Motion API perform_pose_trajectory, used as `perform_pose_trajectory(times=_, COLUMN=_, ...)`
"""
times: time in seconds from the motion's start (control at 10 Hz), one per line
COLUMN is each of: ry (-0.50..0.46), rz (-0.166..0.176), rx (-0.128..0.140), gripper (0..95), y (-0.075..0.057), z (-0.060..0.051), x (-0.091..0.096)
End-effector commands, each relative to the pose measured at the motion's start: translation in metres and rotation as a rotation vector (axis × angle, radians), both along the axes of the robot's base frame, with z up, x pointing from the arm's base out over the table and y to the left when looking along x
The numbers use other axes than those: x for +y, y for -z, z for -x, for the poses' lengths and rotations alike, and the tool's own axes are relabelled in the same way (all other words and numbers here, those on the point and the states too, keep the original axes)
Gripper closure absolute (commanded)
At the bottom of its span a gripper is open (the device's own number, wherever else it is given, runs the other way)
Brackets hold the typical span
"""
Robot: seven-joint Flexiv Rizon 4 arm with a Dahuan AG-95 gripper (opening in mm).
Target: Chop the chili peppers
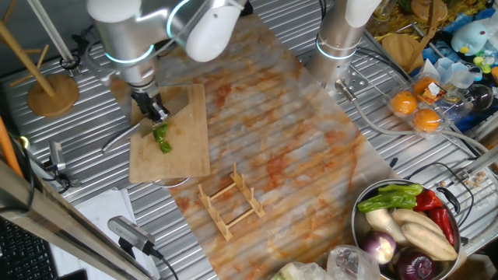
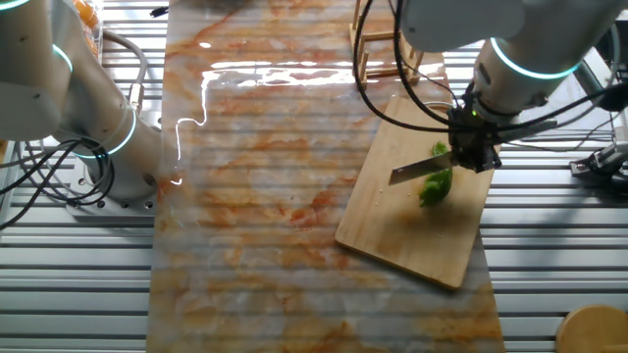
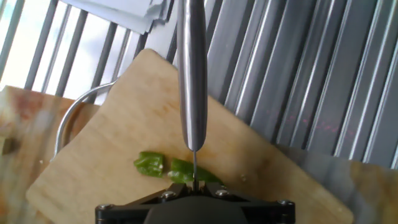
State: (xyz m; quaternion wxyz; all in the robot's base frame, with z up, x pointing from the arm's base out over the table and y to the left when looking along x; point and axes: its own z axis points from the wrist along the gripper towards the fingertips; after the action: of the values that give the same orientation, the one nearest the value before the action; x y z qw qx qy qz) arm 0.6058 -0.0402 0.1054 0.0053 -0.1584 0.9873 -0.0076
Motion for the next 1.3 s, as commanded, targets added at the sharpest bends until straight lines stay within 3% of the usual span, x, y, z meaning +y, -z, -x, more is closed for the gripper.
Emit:
perform_pose_trajectory(times=0.1, ry=-0.092, rz=0.002, rx=0.011, gripper=95.0, y=-0.001, z=0.001, x=-0.001)
perform_pose_trajectory(times=0.3, ry=-0.133, rz=0.014, rx=0.019, gripper=95.0, y=0.005, z=0.001, x=-0.004)
perform_pose_trajectory(times=0.6, ry=-0.226, rz=0.002, rx=0.023, gripper=95.0, y=0.01, z=-0.001, x=-0.008)
perform_pose_trajectory(times=0.9, ry=-0.497, rz=-0.018, rx=0.036, gripper=95.0, y=0.006, z=-0.004, x=-0.007)
perform_pose_trajectory(times=1.2, ry=-0.689, rz=-0.017, rx=0.042, gripper=95.0, y=0.008, z=-0.004, x=-0.006)
perform_pose_trajectory(times=1.3, ry=-0.789, rz=-0.025, rx=0.059, gripper=95.0, y=0.01, z=-0.005, x=-0.003)
